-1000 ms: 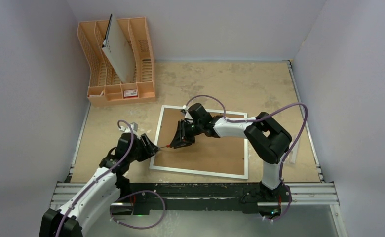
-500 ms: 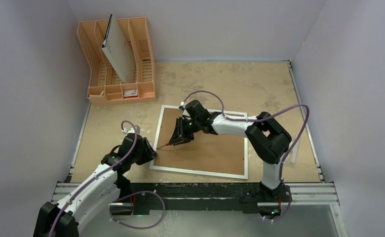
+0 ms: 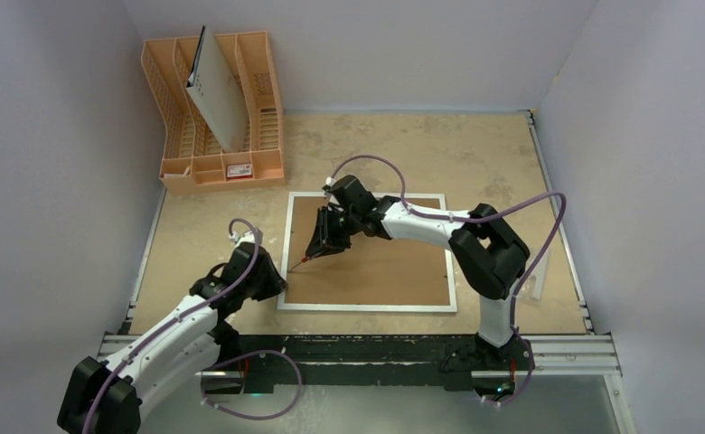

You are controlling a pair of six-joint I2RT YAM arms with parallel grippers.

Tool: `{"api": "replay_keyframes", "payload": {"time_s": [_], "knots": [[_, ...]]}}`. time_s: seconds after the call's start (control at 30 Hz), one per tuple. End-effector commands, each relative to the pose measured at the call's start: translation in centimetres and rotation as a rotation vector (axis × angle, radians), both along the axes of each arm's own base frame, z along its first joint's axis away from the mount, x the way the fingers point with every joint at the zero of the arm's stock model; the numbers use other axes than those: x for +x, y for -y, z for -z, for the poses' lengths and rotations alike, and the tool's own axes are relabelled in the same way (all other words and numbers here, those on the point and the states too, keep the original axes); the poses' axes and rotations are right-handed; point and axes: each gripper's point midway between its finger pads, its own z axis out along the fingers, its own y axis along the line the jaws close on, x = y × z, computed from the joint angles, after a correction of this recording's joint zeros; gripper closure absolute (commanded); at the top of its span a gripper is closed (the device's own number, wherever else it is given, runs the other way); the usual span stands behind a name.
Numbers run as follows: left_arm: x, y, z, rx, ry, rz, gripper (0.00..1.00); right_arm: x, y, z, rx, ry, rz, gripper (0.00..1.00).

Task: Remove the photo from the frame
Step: Release the photo frame item from the photo frame.

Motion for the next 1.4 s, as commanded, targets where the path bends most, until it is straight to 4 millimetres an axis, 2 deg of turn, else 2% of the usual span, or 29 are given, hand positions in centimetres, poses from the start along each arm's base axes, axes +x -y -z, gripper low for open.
{"api": "replay_keyframes", "payload": {"time_s": [0.0, 0.3, 0.5, 0.7, 0.97, 1.37], "knots": [[-1.8, 1.4, 0.9, -0.058, -0.07, 0.064, 0.96, -0.3, -0.8, 1.4, -0.114, 0.077, -0.006, 1.0], [-1.6, 1.4, 0.5, -0.061, -0.032, 0.064, 0.98, 0.2, -2.3, -0.5, -0.226, 0.217, -0.038, 1.0], [-1.5, 1.3, 0.5, -0.06, -0.029, 0.058, 1.0, -0.1, -4.2, -1.7, -0.25, 0.267, -0.062, 1.0], [-1.5, 1.2, 0.4, -0.063, -0.022, 0.042, 1.0, -1.5, -6.3, -3.2, -0.246, 0.308, -0.061, 1.0], [-1.4, 1.1, 0.3, -0.063, -0.018, 0.032, 1.0, -3.1, -7.9, -4.9, -0.179, 0.284, 0.028, 1.0], [-1.4, 1.0, 0.3, -0.066, -0.011, 0.026, 1.0, -4.2, -9.9, -5.9, -0.232, 0.381, 0.081, 1.0]]}}
